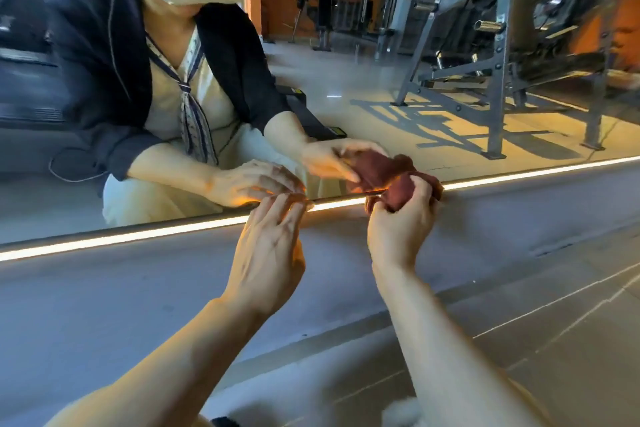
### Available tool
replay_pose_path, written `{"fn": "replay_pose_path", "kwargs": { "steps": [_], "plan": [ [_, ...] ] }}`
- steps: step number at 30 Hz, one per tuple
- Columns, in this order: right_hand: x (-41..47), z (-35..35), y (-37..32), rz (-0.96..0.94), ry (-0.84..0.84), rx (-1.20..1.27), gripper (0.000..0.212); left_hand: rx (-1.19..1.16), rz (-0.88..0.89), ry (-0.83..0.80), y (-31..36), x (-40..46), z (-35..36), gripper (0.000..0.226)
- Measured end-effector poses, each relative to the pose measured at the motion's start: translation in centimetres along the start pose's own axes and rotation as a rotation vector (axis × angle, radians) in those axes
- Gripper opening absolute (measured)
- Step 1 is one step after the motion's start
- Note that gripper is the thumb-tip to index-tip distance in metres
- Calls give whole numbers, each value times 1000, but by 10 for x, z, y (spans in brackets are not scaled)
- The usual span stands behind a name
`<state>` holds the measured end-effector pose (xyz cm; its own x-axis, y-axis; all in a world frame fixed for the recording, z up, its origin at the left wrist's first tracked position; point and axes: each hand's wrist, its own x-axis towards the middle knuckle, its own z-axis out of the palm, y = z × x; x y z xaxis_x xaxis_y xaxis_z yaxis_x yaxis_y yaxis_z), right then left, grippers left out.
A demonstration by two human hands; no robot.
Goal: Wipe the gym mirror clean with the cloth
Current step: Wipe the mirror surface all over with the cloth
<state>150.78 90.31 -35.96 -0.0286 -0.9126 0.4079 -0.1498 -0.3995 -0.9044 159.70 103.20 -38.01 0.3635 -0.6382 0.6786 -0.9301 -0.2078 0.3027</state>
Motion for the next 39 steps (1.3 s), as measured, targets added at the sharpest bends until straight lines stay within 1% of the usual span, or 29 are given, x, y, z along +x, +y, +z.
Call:
{"fn": "replay_pose_path", "kwargs": {
  "steps": [2, 5, 6, 7, 8, 11, 13, 15, 17, 18, 19, 21, 22, 24, 25, 27, 28, 31, 33, 34, 35, 36, 39],
  "plan": [
    [-10, 12, -10, -6, -123, -69, 50, -11, -11, 32, 0, 1, -5, 59],
    [-37, 8, -10, -150, -355, -44, 48, -25, -22, 59, 0, 5, -6, 60],
    [-39, 3, -8, -168, -434, -49, 48, -24, -29, 58, 1, 6, -5, 60],
    [-36, 0, -8, -159, -473, -53, 48, -20, -37, 56, 2, 6, -5, 60],
    [-29, -1, -8, -134, -437, -42, 48, -15, -46, 51, 3, 5, -5, 58],
    [-7, 0, -12, -69, -183, -12, 49, -10, -75, 41, 3, 0, -7, 57],
    [-8, 4, -13, -27, -122, -8, 48, 6, -87, 35, 0, -4, -9, 59],
    [-26, 11, -14, -95, -189, 6, 43, 34, -82, 19, -1, -6, -10, 55],
    [-55, 18, -17, -255, -357, 36, 39, 67, -55, -17, -2, -9, -13, 43],
    [-67, 20, -15, -307, -430, 44, 37, 88, -49, -39, -2, -11, -17, 38],
    [-73, 21, -14, -311, -462, 60, 40, 104, -58, -67, -2, -13, -21, 39],
    [-67, 17, -13, -210, -387, 119, 53, 144, -89, -123, -3, -17, -31, 48],
    [-58, 13, -12, -160, -296, 138, 59, 177, -105, -138, -3, -19, -36, 50],
    [-30, 6, -6, -82, -77, 90, 60, 207, -123, -146, -7, -23, -44, 54],
    [-17, 4, -2, -40, -18, 62, 57, 209, -126, -140, -10, -26, -46, 57],
    [-5, 5, 3, 39, -23, 19, 53, 199, -140, -103, -19, -38, -48, 60],
    [-10, 9, 2, 39, -47, 17, 52, 196, -147, -79, -24, -47, -48, 60],
    [-50, 28, -4, -82, -154, 72, 52, 224, -120, -89, -37, -65, -52, 64],
    [-78, 36, -8, -131, -291, 83, 53, 251, -76, -104, -42, -64, -57, 69],
    [-84, 37, -11, -140, -329, 89, 53, 251, -77, -112, -43, -62, -61, 71],
    [-85, 37, -14, -140, -327, 99, 52, 241, -93, -110, -44, -59, -65, 73],
    [-81, 36, -17, -136, -277, 102, 52, 230, -108, -99, -45, -56, -67, 74],
    [-59, 34, -15, -67, -9, 111, 55, 206, -108, -91, -47, -54, -66, 71]
  ]
}}
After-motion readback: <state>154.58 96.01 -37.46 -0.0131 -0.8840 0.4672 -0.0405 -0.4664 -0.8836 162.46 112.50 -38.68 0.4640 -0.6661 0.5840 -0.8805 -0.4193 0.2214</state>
